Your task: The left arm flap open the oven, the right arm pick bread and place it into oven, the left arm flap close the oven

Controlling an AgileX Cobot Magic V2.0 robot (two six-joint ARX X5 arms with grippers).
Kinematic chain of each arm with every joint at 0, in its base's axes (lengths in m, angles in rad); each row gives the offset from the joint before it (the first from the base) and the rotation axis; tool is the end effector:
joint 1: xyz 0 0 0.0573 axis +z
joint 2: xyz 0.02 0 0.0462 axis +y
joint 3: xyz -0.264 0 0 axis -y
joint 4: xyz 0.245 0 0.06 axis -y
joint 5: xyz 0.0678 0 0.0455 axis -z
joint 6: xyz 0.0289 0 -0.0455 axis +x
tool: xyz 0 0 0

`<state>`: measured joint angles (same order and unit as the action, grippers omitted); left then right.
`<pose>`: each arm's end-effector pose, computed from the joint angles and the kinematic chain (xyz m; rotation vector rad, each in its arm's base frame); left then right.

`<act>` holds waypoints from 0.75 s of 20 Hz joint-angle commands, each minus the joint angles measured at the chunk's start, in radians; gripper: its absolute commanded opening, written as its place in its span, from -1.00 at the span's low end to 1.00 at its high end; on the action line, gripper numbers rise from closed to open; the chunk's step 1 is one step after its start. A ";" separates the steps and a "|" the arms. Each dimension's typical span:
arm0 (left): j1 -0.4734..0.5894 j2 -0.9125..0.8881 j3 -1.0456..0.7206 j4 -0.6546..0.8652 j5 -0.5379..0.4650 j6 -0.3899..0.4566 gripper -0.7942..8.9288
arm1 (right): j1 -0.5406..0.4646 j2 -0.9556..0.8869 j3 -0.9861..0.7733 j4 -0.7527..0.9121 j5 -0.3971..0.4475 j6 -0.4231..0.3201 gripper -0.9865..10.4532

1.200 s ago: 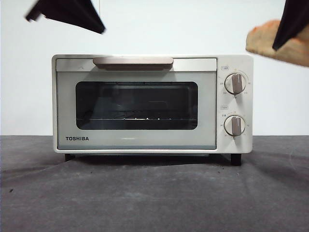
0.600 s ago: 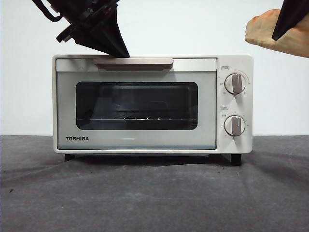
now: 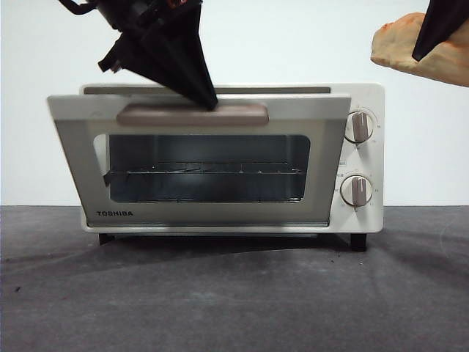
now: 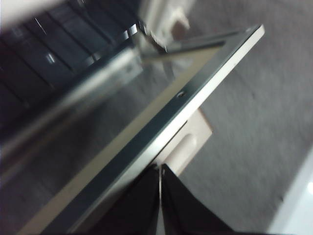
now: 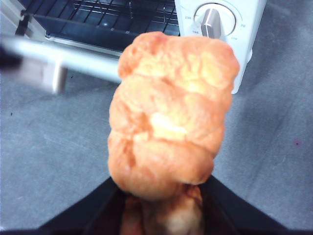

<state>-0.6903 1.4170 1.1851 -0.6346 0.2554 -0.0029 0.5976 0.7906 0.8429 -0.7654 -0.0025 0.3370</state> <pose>0.2219 -0.1927 0.2935 0.1912 0.8780 -0.8827 0.1231 0.0839 0.3006 0.1019 0.7770 0.4493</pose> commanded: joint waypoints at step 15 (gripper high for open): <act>-0.030 -0.035 -0.002 -0.073 -0.027 -0.074 -0.80 | 0.009 0.006 0.023 0.016 -0.009 -0.016 -0.52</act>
<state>-0.7143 1.3876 1.1725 -0.7147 0.2329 -0.0647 0.5976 0.7906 0.8429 -0.7654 -0.0086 0.3359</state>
